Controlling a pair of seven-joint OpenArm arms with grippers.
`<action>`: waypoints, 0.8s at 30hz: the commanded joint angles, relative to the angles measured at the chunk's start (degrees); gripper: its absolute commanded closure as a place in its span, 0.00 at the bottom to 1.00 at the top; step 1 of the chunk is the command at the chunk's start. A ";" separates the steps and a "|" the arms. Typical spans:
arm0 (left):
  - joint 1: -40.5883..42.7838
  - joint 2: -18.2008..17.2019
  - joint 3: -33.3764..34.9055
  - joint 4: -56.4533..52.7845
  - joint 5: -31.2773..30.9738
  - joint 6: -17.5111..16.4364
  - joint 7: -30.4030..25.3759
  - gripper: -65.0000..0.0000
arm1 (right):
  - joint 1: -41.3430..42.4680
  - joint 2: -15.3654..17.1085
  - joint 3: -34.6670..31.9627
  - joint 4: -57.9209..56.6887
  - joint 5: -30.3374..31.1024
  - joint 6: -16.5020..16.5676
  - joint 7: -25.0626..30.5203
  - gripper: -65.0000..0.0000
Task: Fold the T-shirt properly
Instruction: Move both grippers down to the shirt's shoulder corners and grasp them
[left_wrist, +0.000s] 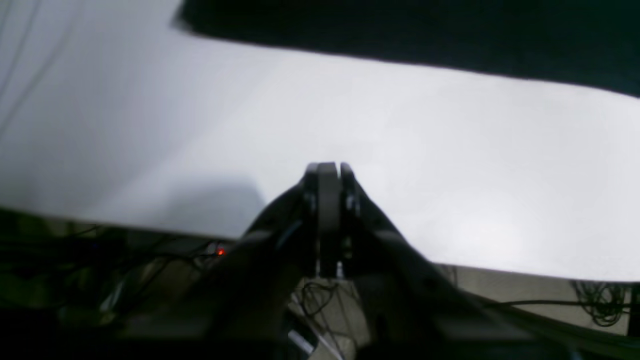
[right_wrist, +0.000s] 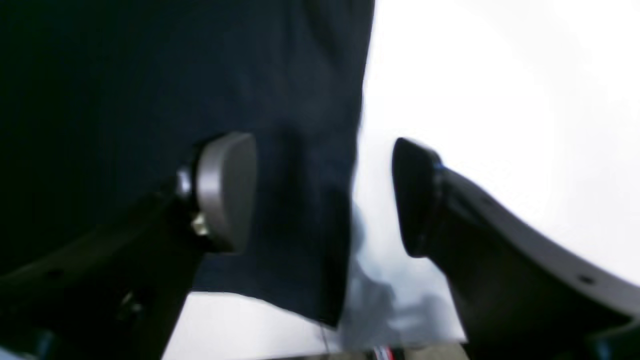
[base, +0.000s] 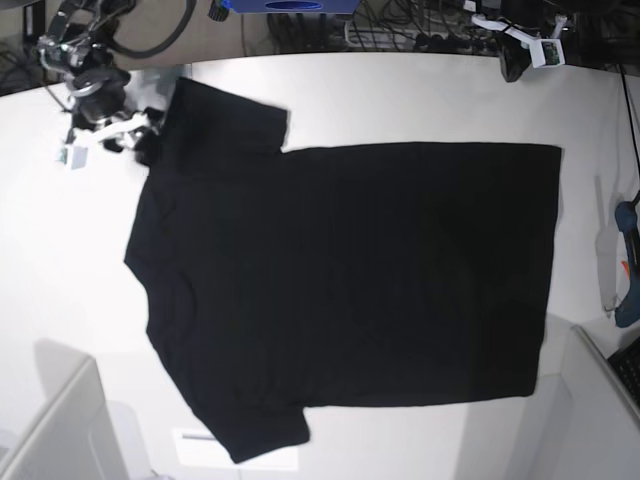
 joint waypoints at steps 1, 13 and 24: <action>1.01 -0.28 -0.68 0.57 -0.11 0.21 -1.60 1.00 | 0.75 0.41 1.40 0.53 1.60 1.00 -1.05 0.36; 0.22 1.48 -7.28 0.66 -0.55 0.21 -1.43 1.00 | 6.20 0.49 6.32 -8.88 3.18 4.25 -9.23 0.37; -1.27 2.18 -6.93 0.48 -3.37 0.21 -1.34 0.71 | 7.69 3.92 5.88 -17.32 3.27 4.25 -9.23 0.37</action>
